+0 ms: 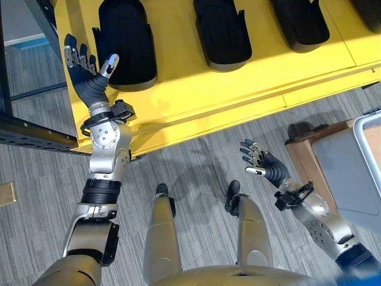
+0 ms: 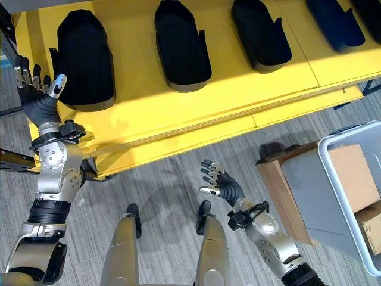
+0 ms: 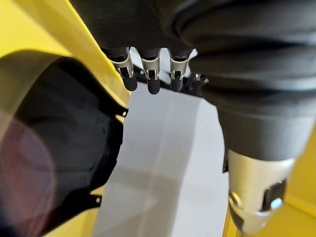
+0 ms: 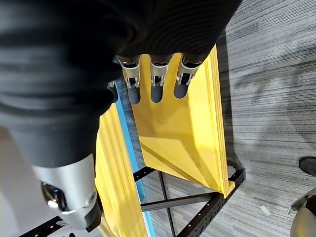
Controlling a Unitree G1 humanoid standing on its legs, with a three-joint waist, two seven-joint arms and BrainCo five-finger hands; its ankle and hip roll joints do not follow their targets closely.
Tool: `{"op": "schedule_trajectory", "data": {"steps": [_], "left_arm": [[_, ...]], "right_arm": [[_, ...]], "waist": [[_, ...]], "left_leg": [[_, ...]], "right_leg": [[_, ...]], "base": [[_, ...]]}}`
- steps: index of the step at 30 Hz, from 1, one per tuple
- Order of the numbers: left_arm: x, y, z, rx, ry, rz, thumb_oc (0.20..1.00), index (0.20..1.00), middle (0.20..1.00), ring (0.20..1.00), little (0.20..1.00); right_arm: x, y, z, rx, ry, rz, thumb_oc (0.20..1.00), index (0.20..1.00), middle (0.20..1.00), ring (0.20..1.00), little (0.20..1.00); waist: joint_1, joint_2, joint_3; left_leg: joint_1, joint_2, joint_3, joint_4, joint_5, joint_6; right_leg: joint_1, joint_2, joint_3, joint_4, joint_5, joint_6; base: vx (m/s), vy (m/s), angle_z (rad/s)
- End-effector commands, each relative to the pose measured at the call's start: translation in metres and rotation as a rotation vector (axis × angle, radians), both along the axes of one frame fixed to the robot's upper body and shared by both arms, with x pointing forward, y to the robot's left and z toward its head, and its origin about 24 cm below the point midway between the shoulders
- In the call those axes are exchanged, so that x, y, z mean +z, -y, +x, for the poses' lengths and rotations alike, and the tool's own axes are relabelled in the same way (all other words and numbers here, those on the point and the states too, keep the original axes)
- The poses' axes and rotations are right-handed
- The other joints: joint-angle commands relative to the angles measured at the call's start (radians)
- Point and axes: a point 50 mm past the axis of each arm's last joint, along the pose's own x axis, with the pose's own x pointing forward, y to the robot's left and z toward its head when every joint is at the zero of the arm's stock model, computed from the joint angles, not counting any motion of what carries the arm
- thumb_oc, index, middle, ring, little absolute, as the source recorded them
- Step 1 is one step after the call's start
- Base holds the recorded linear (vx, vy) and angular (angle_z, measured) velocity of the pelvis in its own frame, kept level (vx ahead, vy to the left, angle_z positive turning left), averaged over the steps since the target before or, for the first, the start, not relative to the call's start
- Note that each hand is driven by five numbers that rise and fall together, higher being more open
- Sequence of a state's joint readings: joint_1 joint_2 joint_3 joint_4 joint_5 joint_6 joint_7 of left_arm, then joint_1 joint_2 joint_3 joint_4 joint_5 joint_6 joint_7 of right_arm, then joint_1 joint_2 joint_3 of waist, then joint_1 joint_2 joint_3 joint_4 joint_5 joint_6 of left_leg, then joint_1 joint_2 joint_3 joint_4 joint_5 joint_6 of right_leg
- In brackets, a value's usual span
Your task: Move parts from the plastic box to the shelf.
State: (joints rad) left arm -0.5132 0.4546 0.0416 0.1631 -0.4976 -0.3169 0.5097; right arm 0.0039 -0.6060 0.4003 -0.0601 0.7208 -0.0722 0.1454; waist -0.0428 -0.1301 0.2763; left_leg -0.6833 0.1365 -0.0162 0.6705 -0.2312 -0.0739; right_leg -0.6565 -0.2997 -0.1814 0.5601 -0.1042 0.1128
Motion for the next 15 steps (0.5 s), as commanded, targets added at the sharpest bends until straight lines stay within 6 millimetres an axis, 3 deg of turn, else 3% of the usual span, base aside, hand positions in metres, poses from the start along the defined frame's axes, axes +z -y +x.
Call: {"op": "schedule_trajectory", "data": {"steps": [1, 15], "left_arm": [[0.014, -0.009, -0.003, 0.049, 0.05, 0.074, 1.0, 1.0, 1.0, 1.0, 1.0], [-0.004, -0.012, 0.004, 0.066, -0.043, 0.06, 1.0, 1.0, 1.0, 1.0, 1.0]], "right_arm": [[0.02, 0.003, -0.002, 0.01, 0.104, 0.015, 1.0, 1.0, 1.0, 1.0, 1.0], [0.021, 0.005, -0.003, 0.007, 0.104, 0.015, 1.0, 1.0, 1.0, 1.0, 1.0]], "waist": [[0.007, -0.005, -0.03], [-0.003, -0.009, -0.026]], "left_leg": [[-0.015, -0.048, -0.007, -0.012, 0.018, 0.057], [-0.037, -0.042, -0.001, 0.006, 0.012, 0.059]], "right_leg": [[0.04, 0.0, 0.002, 0.043, -0.031, -0.001], [0.005, 0.003, 0.017, 0.069, -0.038, -0.005]], "base": [[0.0, 0.0, 0.0], [0.0, 0.001, 0.0]]}}
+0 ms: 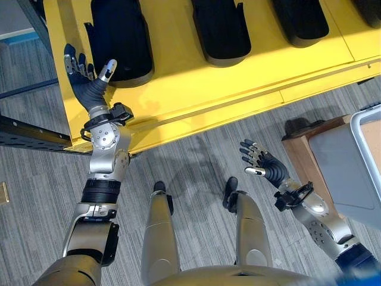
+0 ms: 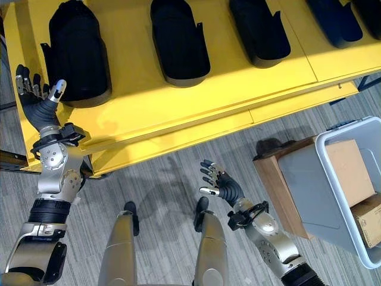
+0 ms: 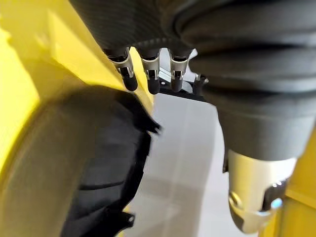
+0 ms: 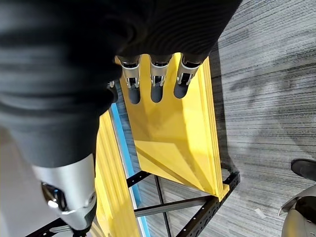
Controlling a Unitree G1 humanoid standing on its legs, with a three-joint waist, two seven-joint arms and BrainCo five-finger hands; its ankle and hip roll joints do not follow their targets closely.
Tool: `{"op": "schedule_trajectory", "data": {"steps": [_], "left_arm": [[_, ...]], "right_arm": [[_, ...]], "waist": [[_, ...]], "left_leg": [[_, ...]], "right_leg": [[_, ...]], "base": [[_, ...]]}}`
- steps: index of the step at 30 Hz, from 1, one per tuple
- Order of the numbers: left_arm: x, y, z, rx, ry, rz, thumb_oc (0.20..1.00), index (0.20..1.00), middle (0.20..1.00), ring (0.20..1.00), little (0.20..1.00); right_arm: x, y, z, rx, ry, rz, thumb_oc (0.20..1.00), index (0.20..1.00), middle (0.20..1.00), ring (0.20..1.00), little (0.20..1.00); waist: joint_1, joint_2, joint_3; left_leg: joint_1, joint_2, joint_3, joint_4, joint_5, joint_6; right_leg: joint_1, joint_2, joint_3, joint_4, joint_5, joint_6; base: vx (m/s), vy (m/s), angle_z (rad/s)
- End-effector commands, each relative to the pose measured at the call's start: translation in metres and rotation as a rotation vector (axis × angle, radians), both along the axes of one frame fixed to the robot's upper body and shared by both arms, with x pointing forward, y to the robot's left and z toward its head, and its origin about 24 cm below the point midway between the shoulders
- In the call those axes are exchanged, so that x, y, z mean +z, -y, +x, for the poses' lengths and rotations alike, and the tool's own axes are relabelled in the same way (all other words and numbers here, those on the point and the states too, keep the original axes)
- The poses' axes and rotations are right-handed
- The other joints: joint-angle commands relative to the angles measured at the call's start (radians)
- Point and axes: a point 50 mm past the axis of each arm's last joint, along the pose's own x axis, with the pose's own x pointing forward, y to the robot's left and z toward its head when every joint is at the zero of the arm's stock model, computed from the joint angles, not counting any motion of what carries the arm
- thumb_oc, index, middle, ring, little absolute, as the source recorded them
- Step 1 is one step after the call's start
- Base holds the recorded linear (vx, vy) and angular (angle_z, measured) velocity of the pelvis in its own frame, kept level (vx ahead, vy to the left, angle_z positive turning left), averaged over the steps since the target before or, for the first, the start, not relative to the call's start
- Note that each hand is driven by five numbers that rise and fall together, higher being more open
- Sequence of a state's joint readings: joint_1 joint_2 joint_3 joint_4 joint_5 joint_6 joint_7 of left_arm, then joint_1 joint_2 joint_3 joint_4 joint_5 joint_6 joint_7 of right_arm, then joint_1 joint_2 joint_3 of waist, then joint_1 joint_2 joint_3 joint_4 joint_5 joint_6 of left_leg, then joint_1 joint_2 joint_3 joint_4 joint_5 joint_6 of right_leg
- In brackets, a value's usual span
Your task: Move parts from the plastic box to the shelf.
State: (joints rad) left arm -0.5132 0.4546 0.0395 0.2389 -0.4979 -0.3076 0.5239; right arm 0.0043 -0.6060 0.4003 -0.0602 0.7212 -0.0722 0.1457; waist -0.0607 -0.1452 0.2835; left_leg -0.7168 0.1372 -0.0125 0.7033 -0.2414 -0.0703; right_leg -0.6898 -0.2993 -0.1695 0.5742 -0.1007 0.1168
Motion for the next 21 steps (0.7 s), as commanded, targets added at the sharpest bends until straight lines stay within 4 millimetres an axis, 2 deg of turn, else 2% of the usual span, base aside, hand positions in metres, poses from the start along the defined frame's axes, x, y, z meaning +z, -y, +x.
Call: {"op": "schedule_trajectory", "data": {"steps": [1, 13, 21], "left_arm": [[0.011, -0.005, -0.002, 0.024, 0.035, 0.078, 1.0, 1.0, 1.0, 1.0, 1.0], [-0.014, -0.001, 0.007, -0.015, -0.071, 0.029, 1.0, 1.0, 1.0, 1.0, 1.0], [-0.017, -0.002, 0.005, -0.015, -0.079, 0.025, 1.0, 1.0, 1.0, 1.0, 1.0]], "right_arm": [[0.021, 0.005, -0.003, 0.006, 0.104, 0.015, 1.0, 1.0, 1.0, 1.0, 1.0], [0.02, 0.007, -0.005, 0.005, 0.09, 0.014, 1.0, 1.0, 1.0, 1.0, 1.0], [0.019, 0.008, -0.006, 0.004, 0.084, 0.012, 1.0, 1.0, 1.0, 1.0, 1.0]], "waist": [[0.015, 0.006, -0.033], [0.002, 0.005, -0.031], [0.002, 0.008, -0.034]], "left_leg": [[-0.004, -0.043, -0.004, -0.027, 0.022, 0.056], [-0.015, -0.037, 0.003, -0.021, 0.025, 0.053], [-0.015, -0.037, 0.002, -0.018, 0.025, 0.052]], "right_leg": [[0.038, 0.003, 0.005, 0.055, -0.042, -0.009], [0.013, 0.006, 0.015, 0.065, -0.038, -0.012], [0.009, 0.008, 0.02, 0.071, -0.039, -0.012]], "base": [[0.0, 0.0, 0.0], [0.0, 0.001, 0.0], [0.0, 0.0, 0.0]]}}
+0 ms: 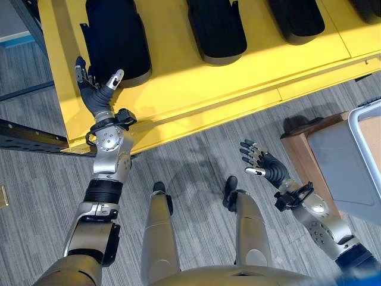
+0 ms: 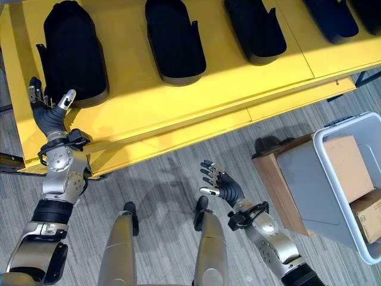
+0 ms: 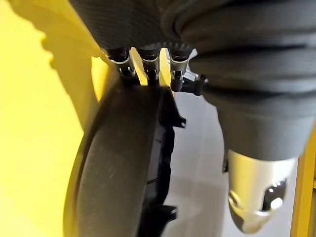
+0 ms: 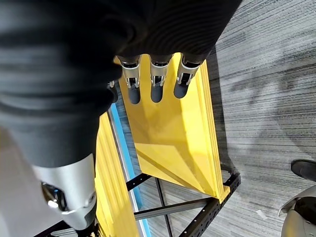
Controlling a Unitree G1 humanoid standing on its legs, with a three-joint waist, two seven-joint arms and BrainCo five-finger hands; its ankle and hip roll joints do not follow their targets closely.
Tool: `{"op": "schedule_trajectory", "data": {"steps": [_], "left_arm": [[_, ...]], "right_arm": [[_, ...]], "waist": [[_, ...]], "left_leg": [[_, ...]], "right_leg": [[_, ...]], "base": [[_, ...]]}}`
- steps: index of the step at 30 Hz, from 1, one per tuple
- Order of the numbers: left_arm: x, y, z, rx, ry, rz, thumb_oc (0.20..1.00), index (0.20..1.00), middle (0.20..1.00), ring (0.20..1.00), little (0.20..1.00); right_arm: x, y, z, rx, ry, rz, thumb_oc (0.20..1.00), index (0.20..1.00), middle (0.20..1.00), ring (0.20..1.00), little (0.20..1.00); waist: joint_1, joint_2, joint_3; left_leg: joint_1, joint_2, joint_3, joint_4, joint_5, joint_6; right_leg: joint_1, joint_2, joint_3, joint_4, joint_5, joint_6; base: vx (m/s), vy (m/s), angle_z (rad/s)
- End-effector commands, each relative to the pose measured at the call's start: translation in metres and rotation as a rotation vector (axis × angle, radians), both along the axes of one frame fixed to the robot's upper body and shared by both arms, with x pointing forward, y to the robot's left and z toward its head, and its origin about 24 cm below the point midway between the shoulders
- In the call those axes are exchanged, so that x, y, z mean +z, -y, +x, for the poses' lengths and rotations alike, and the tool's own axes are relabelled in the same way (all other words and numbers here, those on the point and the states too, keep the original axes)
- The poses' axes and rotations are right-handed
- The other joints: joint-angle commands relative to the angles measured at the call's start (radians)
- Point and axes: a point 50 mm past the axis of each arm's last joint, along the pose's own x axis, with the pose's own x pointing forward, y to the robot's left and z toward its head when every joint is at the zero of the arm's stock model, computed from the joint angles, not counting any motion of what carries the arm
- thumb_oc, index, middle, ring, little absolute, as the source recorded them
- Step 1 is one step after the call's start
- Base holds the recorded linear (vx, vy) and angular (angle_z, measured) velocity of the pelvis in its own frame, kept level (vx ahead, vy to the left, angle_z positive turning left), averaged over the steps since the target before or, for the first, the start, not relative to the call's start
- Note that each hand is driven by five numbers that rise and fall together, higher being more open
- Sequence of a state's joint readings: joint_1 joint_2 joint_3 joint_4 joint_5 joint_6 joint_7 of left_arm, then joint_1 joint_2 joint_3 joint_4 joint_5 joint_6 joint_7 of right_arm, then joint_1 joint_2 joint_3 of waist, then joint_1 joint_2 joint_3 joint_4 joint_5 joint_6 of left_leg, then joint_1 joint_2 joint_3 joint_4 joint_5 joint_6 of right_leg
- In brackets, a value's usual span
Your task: Move parts from the plastic box to the shelf.
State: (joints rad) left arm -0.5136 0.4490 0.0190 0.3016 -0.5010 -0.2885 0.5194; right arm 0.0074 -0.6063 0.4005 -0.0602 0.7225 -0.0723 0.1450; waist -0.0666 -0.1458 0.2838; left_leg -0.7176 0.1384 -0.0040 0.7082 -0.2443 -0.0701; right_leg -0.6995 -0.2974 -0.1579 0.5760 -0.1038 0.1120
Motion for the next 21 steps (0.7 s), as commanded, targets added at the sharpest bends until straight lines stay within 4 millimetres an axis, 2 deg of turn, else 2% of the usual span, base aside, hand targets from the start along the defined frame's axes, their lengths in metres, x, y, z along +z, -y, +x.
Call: {"op": "schedule_trajectory", "data": {"steps": [1, 8, 21], "left_arm": [[-0.002, -0.002, -0.001, -0.017, 0.005, 0.025, 1.0, 1.0, 1.0, 1.0, 1.0], [-0.002, -0.001, 0.0, -0.025, -0.002, 0.037, 1.0, 1.0, 1.0, 1.0, 1.0], [-0.01, 0.019, 0.006, -0.11, -0.046, 0.093, 1.0, 1.0, 1.0, 1.0, 1.0]], "right_arm": [[0.019, 0.007, -0.005, 0.006, 0.085, 0.012, 1.0, 1.0, 1.0, 1.0, 1.0], [0.019, 0.008, -0.004, 0.006, 0.084, 0.009, 1.0, 1.0, 1.0, 1.0, 1.0], [0.021, 0.009, -0.003, -0.003, 0.093, 0.011, 1.0, 1.0, 1.0, 1.0, 1.0]], "waist": [[0.008, 0.009, -0.035], [0.007, 0.012, -0.037], [-0.001, 0.013, -0.04]], "left_leg": [[-0.014, -0.037, -0.006, -0.023, 0.028, 0.051], [-0.01, -0.038, -0.006, -0.027, 0.03, 0.05], [-0.007, -0.034, 0.0, -0.03, 0.035, 0.051]], "right_leg": [[0.018, 0.006, 0.008, 0.069, -0.037, -0.008], [0.017, 0.006, 0.011, 0.072, -0.037, -0.007], [0.015, 0.007, 0.016, 0.068, -0.033, -0.007]], "base": [[0.0, 0.0, 0.0], [0.0, 0.0, 0.0], [0.0, 0.0, 0.0]]}}
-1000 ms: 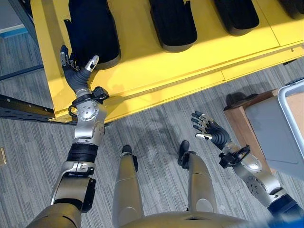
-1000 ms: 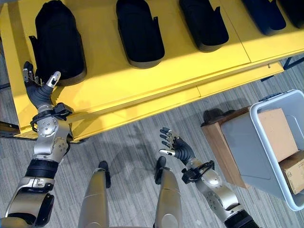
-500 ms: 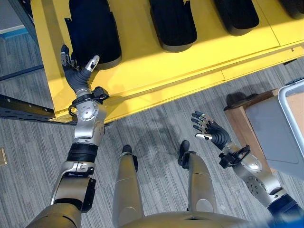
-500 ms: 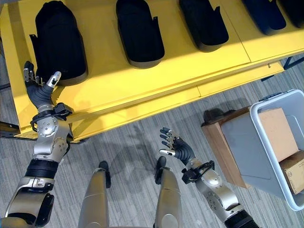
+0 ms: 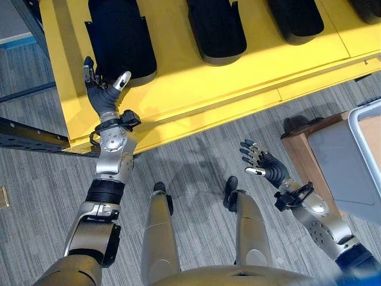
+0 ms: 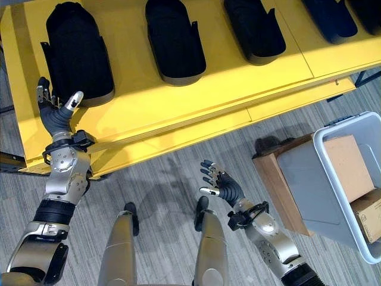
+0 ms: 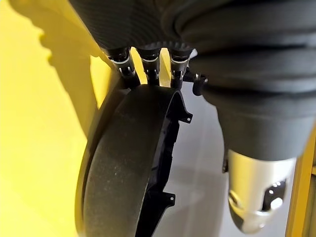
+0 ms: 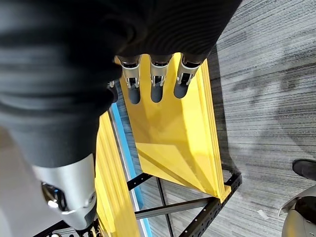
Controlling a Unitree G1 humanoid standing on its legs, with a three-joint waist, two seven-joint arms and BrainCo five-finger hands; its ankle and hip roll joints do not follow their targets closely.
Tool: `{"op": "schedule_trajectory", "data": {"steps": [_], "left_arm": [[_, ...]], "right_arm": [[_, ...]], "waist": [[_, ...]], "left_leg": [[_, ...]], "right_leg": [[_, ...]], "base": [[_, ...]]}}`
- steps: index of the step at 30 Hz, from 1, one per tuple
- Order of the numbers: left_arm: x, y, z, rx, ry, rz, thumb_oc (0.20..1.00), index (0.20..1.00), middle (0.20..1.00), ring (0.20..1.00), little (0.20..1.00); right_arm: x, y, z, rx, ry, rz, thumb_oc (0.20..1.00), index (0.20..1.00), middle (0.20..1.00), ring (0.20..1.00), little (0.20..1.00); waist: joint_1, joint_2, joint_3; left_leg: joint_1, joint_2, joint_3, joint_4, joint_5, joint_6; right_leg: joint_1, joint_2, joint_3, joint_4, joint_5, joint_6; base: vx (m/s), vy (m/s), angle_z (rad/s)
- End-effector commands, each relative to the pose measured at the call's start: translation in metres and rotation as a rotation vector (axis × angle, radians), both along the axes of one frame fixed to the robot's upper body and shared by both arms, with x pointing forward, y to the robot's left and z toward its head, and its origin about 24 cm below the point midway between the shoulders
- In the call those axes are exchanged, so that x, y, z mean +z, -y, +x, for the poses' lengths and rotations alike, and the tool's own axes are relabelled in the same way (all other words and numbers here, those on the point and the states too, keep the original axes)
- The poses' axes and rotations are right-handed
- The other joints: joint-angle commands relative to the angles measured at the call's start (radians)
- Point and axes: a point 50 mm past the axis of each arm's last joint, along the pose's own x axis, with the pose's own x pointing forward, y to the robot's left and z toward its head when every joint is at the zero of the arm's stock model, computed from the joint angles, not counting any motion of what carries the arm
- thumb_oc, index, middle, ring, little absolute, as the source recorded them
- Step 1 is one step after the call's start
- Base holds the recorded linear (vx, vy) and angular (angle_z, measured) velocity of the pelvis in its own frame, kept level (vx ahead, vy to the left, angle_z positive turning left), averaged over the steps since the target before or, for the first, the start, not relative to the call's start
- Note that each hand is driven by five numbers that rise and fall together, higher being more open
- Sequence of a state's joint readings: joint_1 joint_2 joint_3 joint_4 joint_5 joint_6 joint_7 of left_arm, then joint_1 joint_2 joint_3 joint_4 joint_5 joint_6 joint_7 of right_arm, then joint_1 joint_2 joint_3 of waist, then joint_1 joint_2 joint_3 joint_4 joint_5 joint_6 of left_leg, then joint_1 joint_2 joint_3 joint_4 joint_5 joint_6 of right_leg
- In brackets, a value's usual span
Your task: Move parts from the plastic box to the shelf.
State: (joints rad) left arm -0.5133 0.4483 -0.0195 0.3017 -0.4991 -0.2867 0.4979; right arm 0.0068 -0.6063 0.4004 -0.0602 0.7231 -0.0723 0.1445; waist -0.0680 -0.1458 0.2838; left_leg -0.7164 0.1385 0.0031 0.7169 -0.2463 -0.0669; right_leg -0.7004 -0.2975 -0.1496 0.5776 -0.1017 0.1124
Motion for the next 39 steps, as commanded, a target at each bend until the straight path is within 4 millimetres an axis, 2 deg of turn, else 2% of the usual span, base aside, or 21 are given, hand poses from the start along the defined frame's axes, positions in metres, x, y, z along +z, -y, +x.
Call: {"op": "schedule_trajectory", "data": {"steps": [1, 20, 30, 36, 39], "left_arm": [[-0.008, 0.011, 0.003, -0.068, -0.031, 0.059, 1.0, 1.0, 1.0, 1.0, 1.0], [-0.014, 0.004, 0.0, -0.058, -0.043, 0.03, 1.0, 1.0, 1.0, 1.0, 1.0], [-0.036, -0.033, -0.02, 0.066, -0.074, -0.072, 1.0, 1.0, 1.0, 1.0, 1.0], [-0.045, -0.044, -0.033, 0.109, -0.094, -0.081, 1.0, 1.0, 1.0, 1.0, 1.0], [-0.049, -0.044, -0.043, 0.103, -0.097, -0.054, 1.0, 1.0, 1.0, 1.0, 1.0]], "right_arm": [[0.021, 0.008, -0.002, -0.004, 0.092, 0.009, 1.0, 1.0, 1.0, 1.0, 1.0], [0.019, 0.008, -0.002, -0.002, 0.083, 0.007, 1.0, 1.0, 1.0, 1.0, 1.0], [0.016, 0.007, -0.006, -0.001, 0.073, 0.014, 1.0, 1.0, 1.0, 1.0, 1.0], [0.018, 0.008, -0.006, -0.007, 0.085, 0.021, 1.0, 1.0, 1.0, 1.0, 1.0], [0.025, 0.007, -0.004, -0.012, 0.117, 0.036, 1.0, 1.0, 1.0, 1.0, 1.0]], "waist": [[0.0, 0.014, -0.04], [0.003, 0.022, -0.04], [0.019, 0.025, -0.04], [0.029, 0.028, -0.035], [0.037, 0.03, -0.026]], "left_leg": [[-0.009, -0.034, -0.007, -0.037, 0.037, 0.048], [-0.01, -0.032, -0.009, -0.038, 0.041, 0.047], [-0.007, -0.035, -0.011, -0.039, 0.044, 0.045], [0.0, -0.038, -0.013, -0.04, 0.044, 0.045], [0.009, -0.041, -0.013, -0.045, 0.045, 0.046]], "right_leg": [[0.014, 0.009, 0.009, 0.069, -0.035, -0.008], [0.013, 0.009, 0.008, 0.073, -0.034, -0.009], [0.019, 0.007, 0.005, 0.073, -0.034, -0.01], [0.028, 0.004, 0.002, 0.071, -0.035, -0.01], [0.039, 0.003, 0.002, 0.067, -0.035, -0.009]], "base": [[0.0, 0.0, 0.0], [0.0, 0.0, 0.0], [0.0, 0.0, 0.0], [0.0, 0.0, 0.0], [0.0, 0.0, 0.0]]}}
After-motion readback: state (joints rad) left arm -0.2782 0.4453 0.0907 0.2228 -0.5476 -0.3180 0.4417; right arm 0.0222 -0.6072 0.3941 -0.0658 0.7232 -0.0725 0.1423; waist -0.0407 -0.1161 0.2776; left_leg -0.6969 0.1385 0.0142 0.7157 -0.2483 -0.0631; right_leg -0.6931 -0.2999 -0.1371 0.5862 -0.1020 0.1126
